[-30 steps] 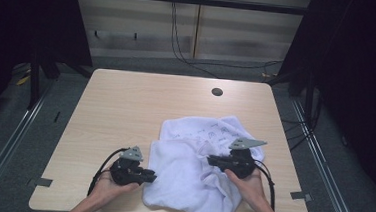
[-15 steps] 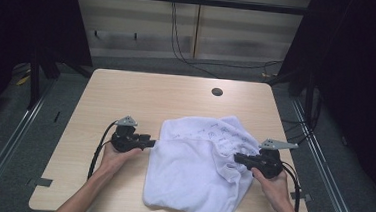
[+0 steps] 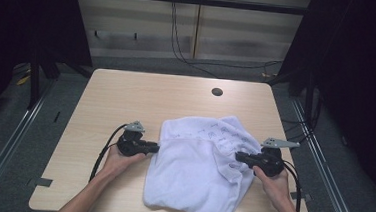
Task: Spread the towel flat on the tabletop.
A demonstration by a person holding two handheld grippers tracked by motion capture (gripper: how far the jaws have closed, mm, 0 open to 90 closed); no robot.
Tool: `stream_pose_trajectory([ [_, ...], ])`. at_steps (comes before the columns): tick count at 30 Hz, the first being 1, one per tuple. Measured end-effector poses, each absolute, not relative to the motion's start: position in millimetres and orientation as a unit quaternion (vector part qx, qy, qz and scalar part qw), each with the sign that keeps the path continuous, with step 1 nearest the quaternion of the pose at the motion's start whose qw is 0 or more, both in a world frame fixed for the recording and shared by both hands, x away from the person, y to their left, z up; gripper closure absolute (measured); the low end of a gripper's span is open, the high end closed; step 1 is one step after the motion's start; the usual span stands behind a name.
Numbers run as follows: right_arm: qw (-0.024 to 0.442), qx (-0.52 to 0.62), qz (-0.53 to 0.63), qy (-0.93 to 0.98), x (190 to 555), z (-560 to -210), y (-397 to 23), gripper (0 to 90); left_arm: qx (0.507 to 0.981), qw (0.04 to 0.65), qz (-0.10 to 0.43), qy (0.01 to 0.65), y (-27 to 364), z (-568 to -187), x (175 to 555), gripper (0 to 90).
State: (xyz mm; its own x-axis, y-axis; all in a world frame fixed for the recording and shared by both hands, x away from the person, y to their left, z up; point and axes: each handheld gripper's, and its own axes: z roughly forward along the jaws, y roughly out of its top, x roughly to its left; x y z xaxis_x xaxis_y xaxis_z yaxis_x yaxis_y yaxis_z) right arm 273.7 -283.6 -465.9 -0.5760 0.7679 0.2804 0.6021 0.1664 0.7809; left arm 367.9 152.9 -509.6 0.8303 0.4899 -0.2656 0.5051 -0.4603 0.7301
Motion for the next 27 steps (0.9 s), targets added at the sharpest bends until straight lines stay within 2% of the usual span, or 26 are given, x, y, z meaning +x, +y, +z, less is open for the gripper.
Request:
stream_pose_trajectory([
  [3,0.093,0.456,0.463,0.755,274.8,-465.4,-286.8,86.0,0.859,0.427,-0.014,0.284,150.3,-509.4,367.1,87.3],
  [9,0.098,0.464,0.471,0.744,275.4,-462.4,-293.8,86.0,0.846,0.441,-0.003,0.300,158.2,-504.2,372.3,88.0],
  [12,0.099,0.463,0.471,0.744,275.4,-462.8,-294.8,85.9,0.831,0.457,0.002,0.316,164.0,-501.5,380.5,82.8],
  [14,0.099,0.464,0.470,0.744,275.4,-462.7,-295.0,85.9,0.830,0.462,0.005,0.312,163.5,-498.1,384.0,90.0],
  [18,0.102,0.465,0.475,0.740,274.1,-460.4,-297.6,85.9,0.825,0.474,0.004,0.309,160.0,-495.2,385.9,90.0],
  [19,0.104,0.466,0.475,0.739,273.8,-460.2,-298.4,85.9,0.828,0.467,0.013,0.311,158.7,-495.9,386.3,83.9],
  [20,0.105,0.468,0.474,0.738,273.3,-459.8,-298.9,85.9,0.829,0.461,0.021,0.316,158.3,-496.9,386.9,72.5],
  [24,0.106,0.469,0.476,0.737,271.8,-459.2,-301.1,85.8,0.829,0.455,0.012,0.326,160.5,-501.8,391.9,55.8],
  [27,0.110,0.471,0.478,0.733,270.9,-457.1,-305.1,85.8,0.835,0.450,-0.002,0.317,156.0,-503.4,392.2,48.9],
])
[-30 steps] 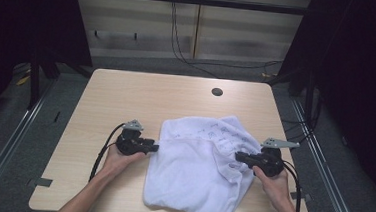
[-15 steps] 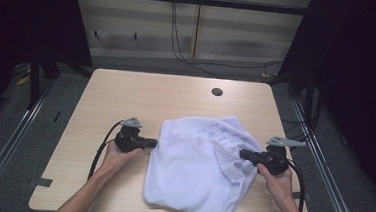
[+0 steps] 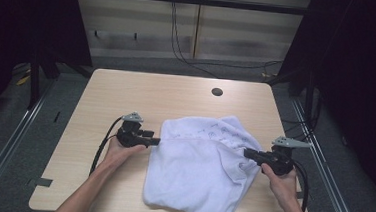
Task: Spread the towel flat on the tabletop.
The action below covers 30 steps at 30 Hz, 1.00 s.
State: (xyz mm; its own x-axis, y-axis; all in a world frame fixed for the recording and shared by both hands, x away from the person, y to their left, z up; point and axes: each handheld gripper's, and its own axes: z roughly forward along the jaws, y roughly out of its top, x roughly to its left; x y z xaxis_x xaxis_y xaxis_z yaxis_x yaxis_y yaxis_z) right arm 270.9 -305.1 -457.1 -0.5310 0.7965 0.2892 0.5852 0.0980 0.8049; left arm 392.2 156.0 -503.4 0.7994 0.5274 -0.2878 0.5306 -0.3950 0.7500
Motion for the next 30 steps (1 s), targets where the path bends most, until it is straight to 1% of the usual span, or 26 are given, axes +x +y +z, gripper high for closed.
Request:
stream_pose_trajectory([
  [2,0.112,0.478,0.478,0.729,269.8,-456.2,-308.7,85.8,0.843,0.441,-0.012,0.307,150.7,-504.3,391.0,45.7],
  [3,0.114,0.478,0.478,0.728,269.3,-456.3,-310.5,85.8,0.846,0.438,-0.017,0.302,147.9,-504.8,389.7,45.5],
  [5,0.114,0.481,0.478,0.726,267.9,-456.8,-312.7,85.9,0.856,0.426,-0.019,0.292,142.7,-505.7,387.6,49.5],
  [6,0.113,0.483,0.476,0.726,267.3,-457.0,-313.5,85.8,0.858,0.424,-0.021,0.288,141.6,-506.3,387.0,54.8],
  [7,0.114,0.482,0.476,0.727,267.3,-457.4,-314.2,85.8,0.860,0.424,-0.025,0.284,140.6,-506.7,386.1,66.5],
  [8,0.114,0.483,0.477,0.726,267.2,-457.5,-314.7,85.8,0.862,0.422,-0.027,0.278,139.8,-506.4,384.6,73.7],
  [10,0.115,0.486,0.477,0.724,267.0,-456.8,-315.7,85.8,0.864,0.421,-0.025,0.276,139.8,-503.9,382.0,80.9],
  [11,0.116,0.486,0.478,0.723,267.0,-456.4,-316.2,85.8,0.862,0.425,-0.024,0.276,141.2,-502.1,380.7,82.5],
  [12,0.117,0.486,0.480,0.721,266.8,-455.9,-316.9,85.8,0.859,0.429,-0.025,0.277,143.9,-499.9,379.6,83.7],
  [17,0.123,0.487,0.488,0.714,266.3,-450.6,-321.4,85.9,0.836,0.465,-0.021,0.290,163.3,-483.5,375.6,84.0],
  [20,0.130,0.485,0.495,0.709,268.9,-443.2,-322.8,85.9,0.821,0.494,0.000,0.288,172.2,-466.0,372.6,84.7],
  [24,0.145,0.480,0.499,0.707,279.7,-429.3,-322.5,86.0,0.807,0.518,0.017,0.284,177.0,-441.8,377.5,84.7],
  [26,0.154,0.476,0.507,0.702,288.7,-414.9,-322.3,86.1,0.801,0.528,0.035,0.280,178.1,-422.1,382.7,84.8],
  [30,0.181,0.463,0.526,0.690,307.9,-376.0,-320.7,86.2,0.775,0.567,0.066,0.272,183.2,-378.2,391.0,85.0],
])
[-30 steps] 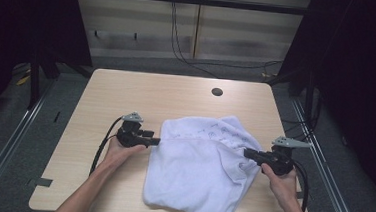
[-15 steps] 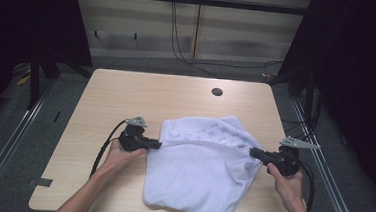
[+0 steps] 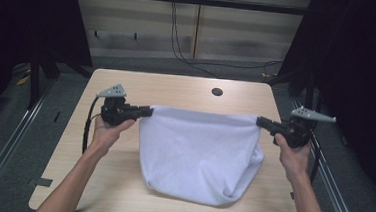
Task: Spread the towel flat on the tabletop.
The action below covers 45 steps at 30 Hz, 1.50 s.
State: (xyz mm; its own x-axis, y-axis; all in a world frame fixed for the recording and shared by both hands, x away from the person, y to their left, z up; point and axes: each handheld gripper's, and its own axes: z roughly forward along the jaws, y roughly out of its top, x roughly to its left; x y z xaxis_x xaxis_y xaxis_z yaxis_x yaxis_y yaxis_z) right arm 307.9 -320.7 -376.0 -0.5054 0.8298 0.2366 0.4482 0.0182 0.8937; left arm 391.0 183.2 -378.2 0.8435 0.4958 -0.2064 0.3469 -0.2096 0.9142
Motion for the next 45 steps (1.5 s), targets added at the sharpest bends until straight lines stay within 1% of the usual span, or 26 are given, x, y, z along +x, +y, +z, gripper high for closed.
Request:
stream_pose_trajectory([
  [2,0.196,0.456,0.533,0.685,315.8,-354.3,-319.1,86.2,0.761,0.585,0.085,0.267,186.8,-352.6,393.6,85.0],
  [3,0.203,0.451,0.534,0.686,321.4,-338.3,-317.0,86.2,0.758,0.589,0.092,0.266,188.0,-345.0,393.8,85.0],
  [5,0.216,0.442,0.528,0.692,326.8,-318.9,-315.0,86.2,0.746,0.604,0.104,0.259,191.1,-327.7,393.7,85.0],
  [10,0.241,0.417,0.562,0.673,325.7,-264.8,-314.2,86.3,0.726,0.632,0.140,0.231,196.6,-272.6,386.5,85.0],
  [12,0.251,0.399,0.588,0.658,318.1,-239.6,-315.4,86.4,0.713,0.649,0.151,0.218,198.3,-252.1,377.8,85.0],
  [14,0.257,0.383,0.609,0.646,308.0,-222.2,-317.0,86.4,0.709,0.657,0.160,0.203,198.7,-236.3,366.8,84.9],
  [16,0.259,0.366,0.627,0.637,293.1,-209.2,-318.0,86.5,0.709,0.659,0.171,0.183,200.6,-229.4,351.4,84.9],
  [17,0.263,0.360,0.627,0.639,282.6,-206.7,-318.0,86.5,0.708,0.662,0.164,0.183,200.7,-230.9,345.1,84.9],
  [19,0.259,0.350,0.629,0.644,266.5,-212.9,-319.5,86.5,0.719,0.655,0.151,0.178,202.5,-243.9,330.6,84.8],
  [20,0.253,0.347,0.628,0.649,257.6,-221.2,-321.2,86.5,0.725,0.652,0.130,0.179,203.2,-258.3,323.3,84.8],
  [23,0.225,0.352,0.619,0.665,229.8,-265.3,-327.3,86.5,0.746,0.632,0.098,0.184,201.8,-297.8,307.0,84.7],
  [26,0.192,0.369,0.612,0.672,206.8,-310.7,-331.7,86.6,0.767,0.611,0.052,0.191,199.5,-342.0,286.1,84.6],
  [27,0.177,0.378,0.611,0.673,195.4,-330.5,-334.4,86.5,0.770,0.607,0.043,0.193,199.6,-351.1,280.3,84.6],
  [28,0.166,0.381,0.610,0.675,188.3,-341.9,-335.9,86.6,0.773,0.604,0.020,0.192,200.8,-365.3,270.0,84.6],
  [29,0.160,0.394,0.600,0.678,173.8,-358.6,-336.4,86.6,0.775,0.601,0.009,0.196,201.5,-372.6,262.4,84.5],
  [30,0.158,0.400,0.593,0.681,164.0,-366.9,-335.3,86.6,0.778,0.598,-0.002,0.194,203.2,-382.7,247.5,84.5],
  [31,0.144,0.403,0.582,0.691,148.0,-377.5,-332.7,86.5,0.781,0.594,-0.008,0.192,204.9,-387.3,238.4,84.5],
  [34,0.138,0.394,0.563,0.713,108.6,-383.7,-329.3,86.4,0.789,0.589,-0.029,0.173,212.6,-394.2,199.7,84.1],
  [36,0.138,0.386,0.566,0.716,77.6,-379.1,-327.6,85.6,0.780,0.602,-0.056,0.159,217.7,-392.6,175.4,83.0],
  [37,0.139,0.384,0.566,0.716,65.9,-376.9,-326.0,83.1,0.772,0.610,-0.070,0.162,219.5,-392.2,169.4,81.8],
  [38,0.143,0.379,0.566,0.718,58.5,-375.6,-324.9,78.5,0.764,0.620,-0.086,0.156,221.2,-392.8,163.9,81.0],
  [39,0.144,0.373,0.571,0.717,50.5,-374.1,-323.7,72.8,0.764,0.621,-0.082,0.153,222.1,-393.2,159.7,78.1],
  [40,0.146,0.377,0.573,0.713,45.3,-372.9,-323.9,73.1,0.768,0.618,-0.068,0.153,224.7,-393.9,157.8,75.3],
  [42,0.151,0.371,0.574,0.714,43.5,-372.6,-324.3,71.9,0.765,0.619,-0.069,0.165,230.4,-396.3,165.5,72.5],
  [44,0.157,0.382,0.567,0.713,52.8,-376.1,-324.3,68.4,0.752,0.631,-0.084,0.173,236.3,-399.4,176.4,69.0],
  [45,0.166,0.387,0.551,0.721,59.9,-379.6,-322.4,65.9,0.750,0.631,-0.080,0.183,238.5,-401.6,182.2,67.9],
])
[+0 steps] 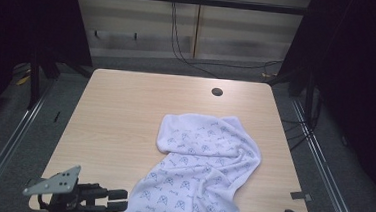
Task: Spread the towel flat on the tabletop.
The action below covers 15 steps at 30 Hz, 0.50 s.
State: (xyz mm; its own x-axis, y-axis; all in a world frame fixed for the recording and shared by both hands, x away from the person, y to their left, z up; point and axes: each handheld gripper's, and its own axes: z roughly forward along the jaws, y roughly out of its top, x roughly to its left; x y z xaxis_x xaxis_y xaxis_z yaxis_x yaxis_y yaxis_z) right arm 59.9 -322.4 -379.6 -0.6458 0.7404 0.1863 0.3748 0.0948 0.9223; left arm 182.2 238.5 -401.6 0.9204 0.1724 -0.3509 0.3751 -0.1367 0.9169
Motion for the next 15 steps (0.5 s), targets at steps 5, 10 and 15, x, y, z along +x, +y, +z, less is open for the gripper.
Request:
stream_pose_trajectory([
  [5,0.143,0.404,0.492,0.758,118.6,-417.5,-306.7,61.7,0.783,0.574,-0.052,0.235,228.0,-428.1,228.2,73.9],
  [10,0.103,0.416,0.443,0.788,184.1,-450.2,-285.5,54.7,0.823,0.506,-0.044,0.257,194.4,-461.8,287.8,83.1],
  [15,0.067,0.405,0.431,0.803,212.4,-463.5,-263.6,49.1,0.842,0.459,-0.034,0.283,166.8,-486.6,320.4,76.7],
])
